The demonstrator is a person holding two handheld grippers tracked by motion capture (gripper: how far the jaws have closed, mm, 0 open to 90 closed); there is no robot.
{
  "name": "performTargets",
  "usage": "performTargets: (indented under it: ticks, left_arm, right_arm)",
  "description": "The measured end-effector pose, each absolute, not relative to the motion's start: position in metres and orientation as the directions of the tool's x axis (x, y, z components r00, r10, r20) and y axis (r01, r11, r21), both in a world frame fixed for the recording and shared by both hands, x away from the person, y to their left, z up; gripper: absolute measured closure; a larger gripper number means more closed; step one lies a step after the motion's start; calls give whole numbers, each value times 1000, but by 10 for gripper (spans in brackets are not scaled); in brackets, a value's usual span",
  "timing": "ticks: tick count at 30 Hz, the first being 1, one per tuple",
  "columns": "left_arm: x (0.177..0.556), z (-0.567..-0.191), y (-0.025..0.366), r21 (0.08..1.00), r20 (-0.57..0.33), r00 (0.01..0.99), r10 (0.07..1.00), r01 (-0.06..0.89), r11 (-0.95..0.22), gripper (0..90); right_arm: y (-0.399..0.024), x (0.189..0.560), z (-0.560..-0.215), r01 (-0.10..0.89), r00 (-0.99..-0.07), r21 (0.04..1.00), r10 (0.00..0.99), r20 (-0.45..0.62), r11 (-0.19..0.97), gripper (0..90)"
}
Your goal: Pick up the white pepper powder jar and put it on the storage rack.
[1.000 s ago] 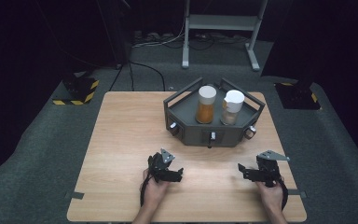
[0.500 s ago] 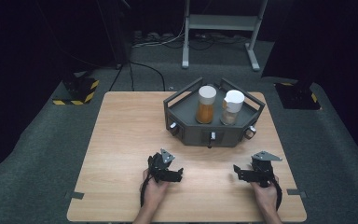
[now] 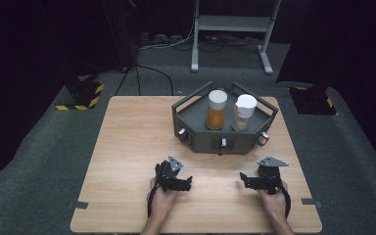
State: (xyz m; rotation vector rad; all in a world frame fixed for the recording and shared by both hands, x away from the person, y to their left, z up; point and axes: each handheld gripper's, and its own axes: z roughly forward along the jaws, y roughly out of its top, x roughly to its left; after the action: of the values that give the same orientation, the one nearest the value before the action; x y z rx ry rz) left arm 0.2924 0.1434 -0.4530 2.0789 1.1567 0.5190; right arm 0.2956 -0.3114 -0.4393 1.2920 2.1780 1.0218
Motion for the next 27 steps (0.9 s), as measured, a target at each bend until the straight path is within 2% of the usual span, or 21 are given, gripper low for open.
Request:
performTargets:
  ticks: [15, 20, 27]
  left_arm:
    - [289, -453, 140, 731, 11, 504, 864, 586, -351, 59]
    - [289, -453, 140, 731, 12, 505, 863, 585, -352, 58]
    - [289, -453, 140, 730, 12, 505, 863, 585, -353, 58]
  right_arm:
    - [-297, 286, -440, 567, -531, 739, 847, -10, 364, 54]
    - [-307, 290, -441, 582, -523, 746, 851, 39, 324, 47]
    - [-308, 295, -443, 597, -512, 729, 859, 24, 336, 48]
